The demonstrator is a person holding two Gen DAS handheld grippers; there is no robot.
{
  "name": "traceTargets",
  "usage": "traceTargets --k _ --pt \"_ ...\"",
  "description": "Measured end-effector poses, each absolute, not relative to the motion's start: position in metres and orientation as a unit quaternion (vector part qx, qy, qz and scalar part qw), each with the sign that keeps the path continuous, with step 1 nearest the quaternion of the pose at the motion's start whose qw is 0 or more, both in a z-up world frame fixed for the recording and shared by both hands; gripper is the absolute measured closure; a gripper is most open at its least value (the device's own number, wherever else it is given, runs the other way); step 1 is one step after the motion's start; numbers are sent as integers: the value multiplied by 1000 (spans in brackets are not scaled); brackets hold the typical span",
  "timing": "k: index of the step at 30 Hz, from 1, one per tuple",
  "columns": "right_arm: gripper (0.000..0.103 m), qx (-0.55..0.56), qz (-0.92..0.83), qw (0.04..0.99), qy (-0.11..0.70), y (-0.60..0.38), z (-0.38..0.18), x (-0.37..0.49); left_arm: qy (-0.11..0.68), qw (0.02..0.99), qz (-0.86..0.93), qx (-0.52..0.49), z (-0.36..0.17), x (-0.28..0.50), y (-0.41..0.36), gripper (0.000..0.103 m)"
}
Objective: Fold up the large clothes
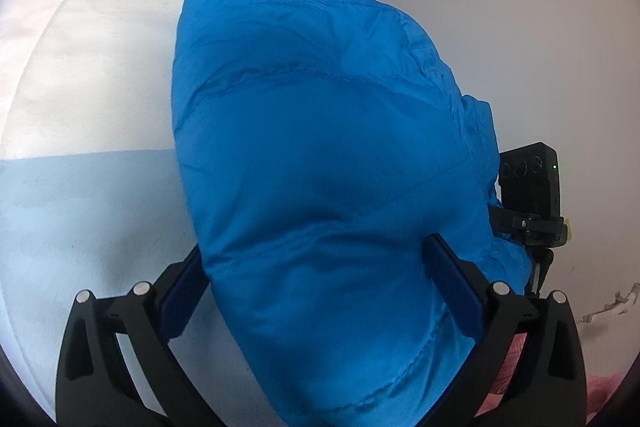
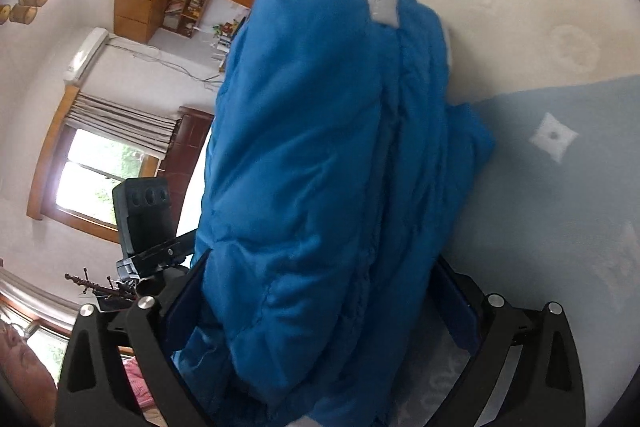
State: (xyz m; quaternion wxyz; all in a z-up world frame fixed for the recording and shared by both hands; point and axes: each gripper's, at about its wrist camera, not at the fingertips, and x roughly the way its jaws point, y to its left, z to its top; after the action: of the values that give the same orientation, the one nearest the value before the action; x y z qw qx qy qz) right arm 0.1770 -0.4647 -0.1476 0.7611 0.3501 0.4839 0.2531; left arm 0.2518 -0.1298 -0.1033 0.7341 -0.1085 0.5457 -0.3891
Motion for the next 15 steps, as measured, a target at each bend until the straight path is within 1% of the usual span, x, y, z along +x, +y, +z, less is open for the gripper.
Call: traceTargets --k 9,11,13,15 --pt "4 326 261 779 468 -449 -141 177 529 729 -415 -129 -114 252 -132 3" --pt "7 322 262 783 463 -451 -140 177 523 732 -417 -128 -114 251 -132 3" --pt "16 326 262 784 458 -453 -140 174 519 737 -414 -127 -109 246 -129 6" --pt "23 330 265 787 450 -454 -138 171 509 747 -410 -122 -104 238 -126 12"
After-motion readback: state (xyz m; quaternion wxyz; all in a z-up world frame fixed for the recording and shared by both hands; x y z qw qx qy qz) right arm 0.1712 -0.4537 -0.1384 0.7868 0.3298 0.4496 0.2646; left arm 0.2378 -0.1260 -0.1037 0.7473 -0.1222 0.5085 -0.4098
